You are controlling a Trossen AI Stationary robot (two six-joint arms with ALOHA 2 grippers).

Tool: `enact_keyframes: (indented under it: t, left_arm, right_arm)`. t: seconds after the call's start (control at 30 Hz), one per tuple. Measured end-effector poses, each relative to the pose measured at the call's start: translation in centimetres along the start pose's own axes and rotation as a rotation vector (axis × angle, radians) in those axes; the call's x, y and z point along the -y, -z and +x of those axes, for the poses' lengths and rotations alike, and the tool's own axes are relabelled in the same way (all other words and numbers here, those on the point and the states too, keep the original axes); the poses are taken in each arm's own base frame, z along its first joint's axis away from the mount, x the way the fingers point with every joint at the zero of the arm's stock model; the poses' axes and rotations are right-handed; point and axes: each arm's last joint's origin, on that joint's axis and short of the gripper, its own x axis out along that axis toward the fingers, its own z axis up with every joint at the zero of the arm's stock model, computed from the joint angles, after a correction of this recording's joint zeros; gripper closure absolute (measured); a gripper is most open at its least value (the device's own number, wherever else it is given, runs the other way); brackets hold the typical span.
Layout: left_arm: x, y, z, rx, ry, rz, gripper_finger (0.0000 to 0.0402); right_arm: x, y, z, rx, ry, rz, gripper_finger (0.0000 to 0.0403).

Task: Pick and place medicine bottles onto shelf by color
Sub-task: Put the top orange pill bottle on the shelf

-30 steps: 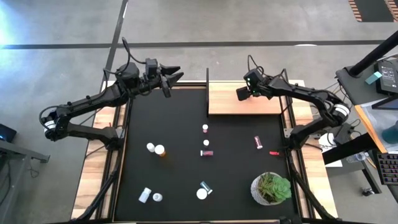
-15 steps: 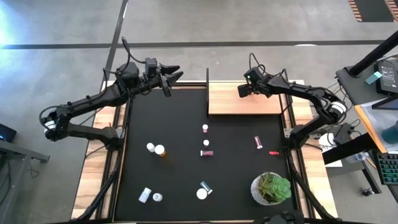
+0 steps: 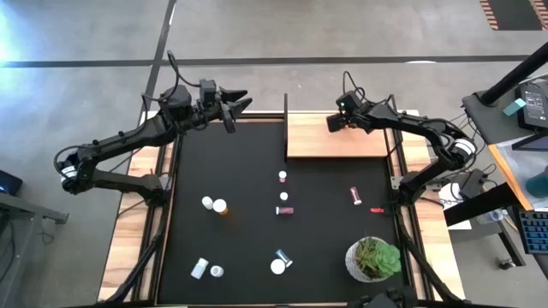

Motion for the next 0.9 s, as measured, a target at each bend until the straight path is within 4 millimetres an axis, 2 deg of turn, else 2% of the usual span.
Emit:
enact_keyframes:
  t: [0.5, 0.9]
  left_arm:
    - [0.0, 0.0, 0.0, 0.0, 0.0, 0.0, 0.0237]
    - [0.0, 0.01, 0.0, -0.001, 0.0, -0.001, 0.0237]
  right_arm:
    - [-0.15, -0.83, -0.5, 0.02, -0.01, 0.01, 0.0181]
    - [-0.05, -0.57, -0.5, -0.006, -0.002, 0.008, 0.0186]
